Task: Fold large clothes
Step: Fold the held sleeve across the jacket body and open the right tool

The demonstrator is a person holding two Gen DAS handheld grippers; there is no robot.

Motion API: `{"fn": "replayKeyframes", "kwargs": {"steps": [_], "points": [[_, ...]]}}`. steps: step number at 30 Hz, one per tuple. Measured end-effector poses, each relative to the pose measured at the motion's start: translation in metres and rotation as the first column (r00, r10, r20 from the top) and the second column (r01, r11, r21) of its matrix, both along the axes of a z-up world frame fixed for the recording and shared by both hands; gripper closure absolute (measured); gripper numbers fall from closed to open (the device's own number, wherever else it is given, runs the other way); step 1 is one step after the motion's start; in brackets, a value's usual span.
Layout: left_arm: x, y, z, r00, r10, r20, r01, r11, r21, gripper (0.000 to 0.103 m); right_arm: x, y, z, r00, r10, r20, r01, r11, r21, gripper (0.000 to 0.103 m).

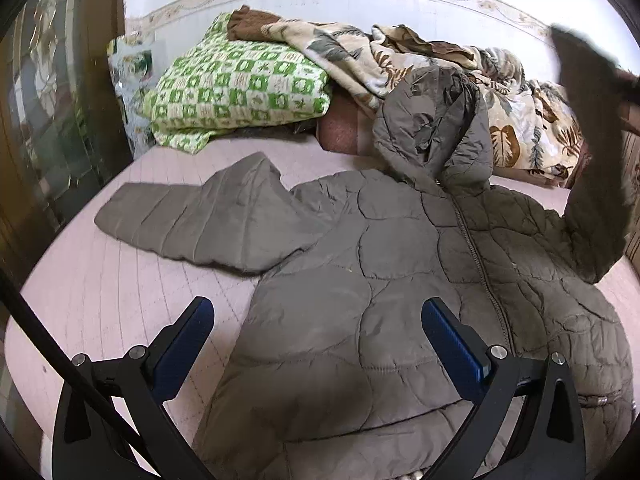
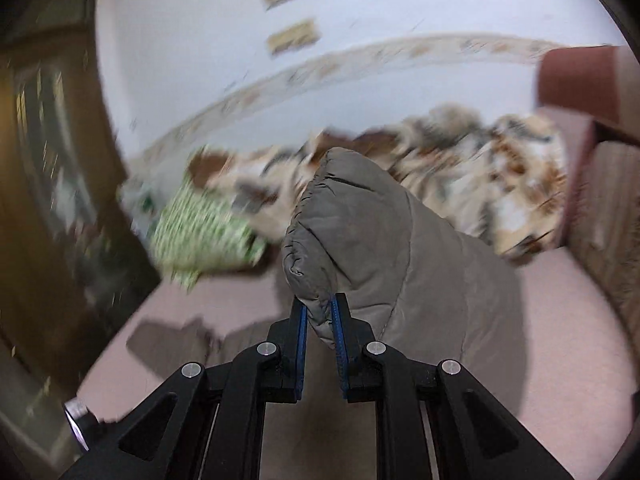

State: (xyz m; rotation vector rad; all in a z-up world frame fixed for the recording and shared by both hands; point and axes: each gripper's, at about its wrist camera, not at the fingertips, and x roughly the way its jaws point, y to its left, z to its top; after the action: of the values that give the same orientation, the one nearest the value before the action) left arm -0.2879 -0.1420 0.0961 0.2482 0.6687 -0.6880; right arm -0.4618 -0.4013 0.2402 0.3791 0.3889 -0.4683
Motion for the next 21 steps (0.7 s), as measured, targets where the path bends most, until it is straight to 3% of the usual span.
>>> {"fn": "replayKeyframes", "kwargs": {"steps": [7,14,19,21], "points": [[-0.004,0.008,0.005,1.0,0.025,0.019,-0.024,0.999,-0.035,0.0,0.094,0.057,-0.105,0.978,0.175,-0.11,-0.163,0.98,0.112,0.089],[-0.004,0.003,0.002,1.0,0.02,0.008,-0.02,0.999,-0.027,0.0,0.144,0.075,-0.183,0.949,0.254,-0.188,-0.212,0.953,0.217,0.089],[-0.002,0.0,0.002,1.0,0.016,-0.003,-0.016,0.999,-0.031,0.0,0.143,0.07,-0.197,0.928,0.336,-0.16,-0.269,0.903,0.335,0.075],[-0.002,-0.001,0.002,1.0,0.016,-0.005,-0.016,0.999,-0.03,0.0,0.128,0.067,-0.182,0.929,0.355,-0.102,-0.305,0.892,0.333,0.059]]}}
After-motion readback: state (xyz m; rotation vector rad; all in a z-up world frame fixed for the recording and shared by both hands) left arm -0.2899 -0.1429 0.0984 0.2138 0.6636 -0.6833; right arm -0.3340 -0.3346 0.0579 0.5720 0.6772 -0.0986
